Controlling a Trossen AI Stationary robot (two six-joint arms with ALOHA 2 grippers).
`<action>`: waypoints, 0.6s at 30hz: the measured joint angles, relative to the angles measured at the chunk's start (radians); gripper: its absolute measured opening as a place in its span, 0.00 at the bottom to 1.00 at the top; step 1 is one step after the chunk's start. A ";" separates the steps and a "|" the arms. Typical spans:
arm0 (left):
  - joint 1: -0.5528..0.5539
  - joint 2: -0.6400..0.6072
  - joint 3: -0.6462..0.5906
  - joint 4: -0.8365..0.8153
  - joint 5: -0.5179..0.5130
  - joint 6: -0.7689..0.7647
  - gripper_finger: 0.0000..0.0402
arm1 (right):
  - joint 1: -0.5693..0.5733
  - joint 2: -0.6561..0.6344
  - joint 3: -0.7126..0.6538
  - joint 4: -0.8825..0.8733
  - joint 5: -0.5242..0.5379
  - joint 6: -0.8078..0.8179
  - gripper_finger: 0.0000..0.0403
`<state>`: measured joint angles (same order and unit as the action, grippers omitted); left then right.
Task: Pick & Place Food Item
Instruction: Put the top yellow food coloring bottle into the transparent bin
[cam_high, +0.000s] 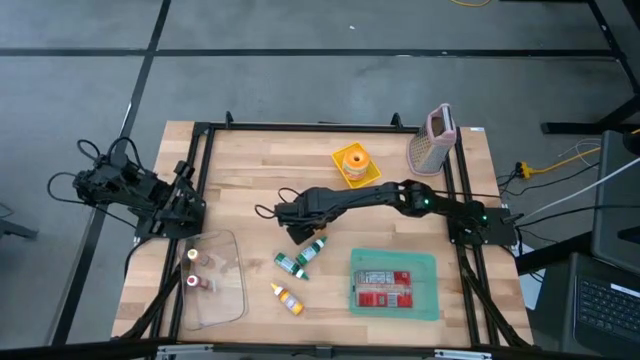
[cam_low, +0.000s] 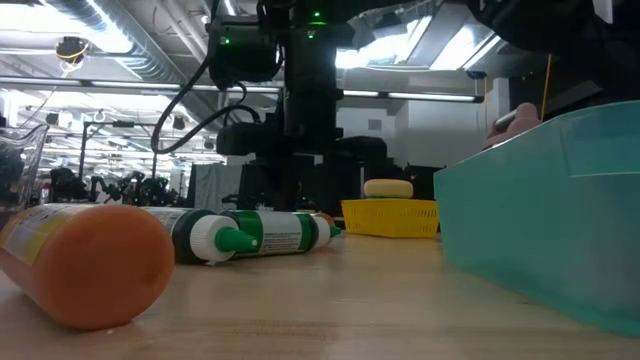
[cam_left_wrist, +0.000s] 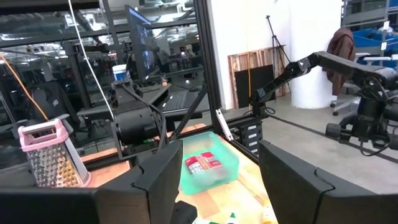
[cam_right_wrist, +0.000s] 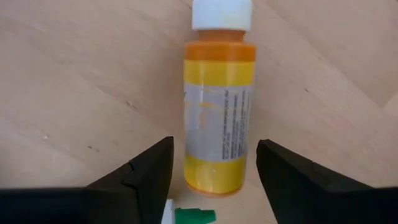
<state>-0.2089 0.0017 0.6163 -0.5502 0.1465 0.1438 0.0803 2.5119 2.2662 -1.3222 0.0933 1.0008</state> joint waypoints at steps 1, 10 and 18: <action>0.000 0.000 0.000 0.000 0.001 0.001 0.52 | 0.000 0.001 0.000 -0.005 0.000 -0.005 0.55; 0.000 0.000 0.000 0.000 0.002 0.023 0.52 | 0.004 -0.007 -0.114 0.056 -0.047 -0.023 0.50; 0.000 0.000 0.000 0.000 -0.005 0.036 0.52 | 0.002 -0.014 -0.148 0.095 -0.010 -0.094 0.44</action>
<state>-0.2089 0.0017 0.6163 -0.5499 0.1420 0.1797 0.0819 2.4974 2.1178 -1.2271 0.0830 0.9064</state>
